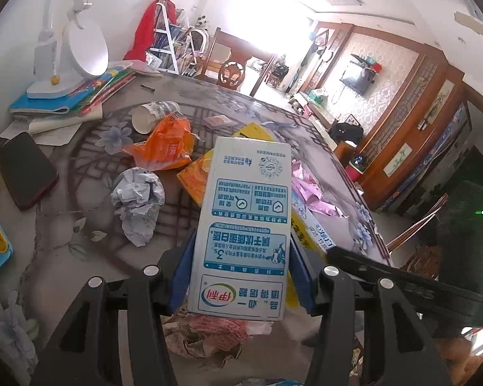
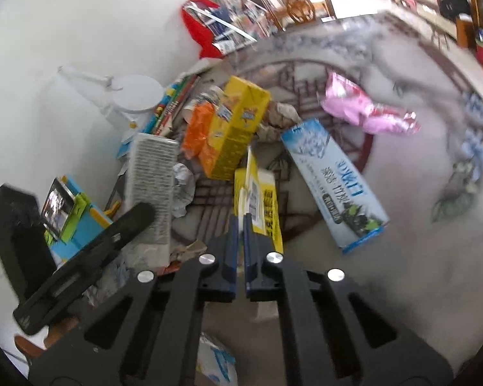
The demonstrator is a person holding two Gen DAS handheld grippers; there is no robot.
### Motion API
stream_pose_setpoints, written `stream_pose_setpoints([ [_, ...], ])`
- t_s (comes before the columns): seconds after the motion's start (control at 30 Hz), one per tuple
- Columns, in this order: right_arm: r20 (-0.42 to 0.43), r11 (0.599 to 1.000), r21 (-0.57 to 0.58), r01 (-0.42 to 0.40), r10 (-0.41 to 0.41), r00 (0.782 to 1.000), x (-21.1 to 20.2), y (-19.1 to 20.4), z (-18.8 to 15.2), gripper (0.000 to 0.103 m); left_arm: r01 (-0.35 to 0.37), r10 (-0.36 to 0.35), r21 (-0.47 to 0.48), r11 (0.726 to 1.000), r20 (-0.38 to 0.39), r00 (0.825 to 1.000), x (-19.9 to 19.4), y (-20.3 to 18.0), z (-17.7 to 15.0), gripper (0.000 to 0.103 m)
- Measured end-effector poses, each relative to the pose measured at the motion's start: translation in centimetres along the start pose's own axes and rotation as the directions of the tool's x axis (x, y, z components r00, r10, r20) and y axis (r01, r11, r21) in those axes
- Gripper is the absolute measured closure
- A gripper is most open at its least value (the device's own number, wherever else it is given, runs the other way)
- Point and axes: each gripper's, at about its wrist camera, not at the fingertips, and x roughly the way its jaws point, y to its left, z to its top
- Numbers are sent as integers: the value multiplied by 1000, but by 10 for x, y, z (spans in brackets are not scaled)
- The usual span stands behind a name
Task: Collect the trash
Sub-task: 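Grasp the yellow carton with the right tool while the left tool holds the white carton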
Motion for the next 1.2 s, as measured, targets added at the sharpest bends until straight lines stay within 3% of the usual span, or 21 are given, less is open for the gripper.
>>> stream_pose_setpoints([
  [0.17,-11,999,-42,25,-25,1000,-8,3,-4,100,-9,9,2,1000,3,1000,-1,0,0,52],
  [0.27,-85,997,-52,51,-56,995,1,0,-10,99,-13,13,-2,1000,3,1000,-2,1,-1,52],
  [0.33,-130,997,-56,58,-65,989,9,-4,-15,91,-15,15,-1,1000,3,1000,-2,0,-1,52],
  [0.4,-150,995,-72,74,-84,985,14,-2,-18,60,-14,14,-3,1000,2,1000,-2,0,-1,52],
  [0.5,-158,992,-90,88,-101,982,20,1,-18,42,-13,13,-6,1000,-2,1000,-2,1,-1,52],
  [0.63,-155,974,-143,175,-196,968,32,6,-17,32,-13,13,-8,1000,-2,1000,-2,2,-1,52],
  [0.73,-179,947,-203,248,-285,942,47,8,-21,25,-12,12,-16,1000,-6,1000,-1,3,-2,52],
  [0.87,-196,927,-249,281,-332,923,58,7,-28,18,-12,12,-16,1000,-10,1000,0,2,-2,52],
  [0.93,-196,911,-280,303,-363,911,63,8,-33,18,-11,11,-15,1000,-13,1000,1,2,-3,52],
  [0.97,-183,903,-295,313,-375,909,64,8,-35,29,-12,12,-14,1000,-15,1000,1,1,-3,52],
  [1.0,-173,898,-304,319,-381,908,63,8,-36,47,-13,13,-13,1000,-15,1000,1,1,-3,52],
  [1.2,-141,926,-270,263,-309,941,40,7,-32,60,-12,12,-12,1000,-17,1000,2,0,-4,52],
])
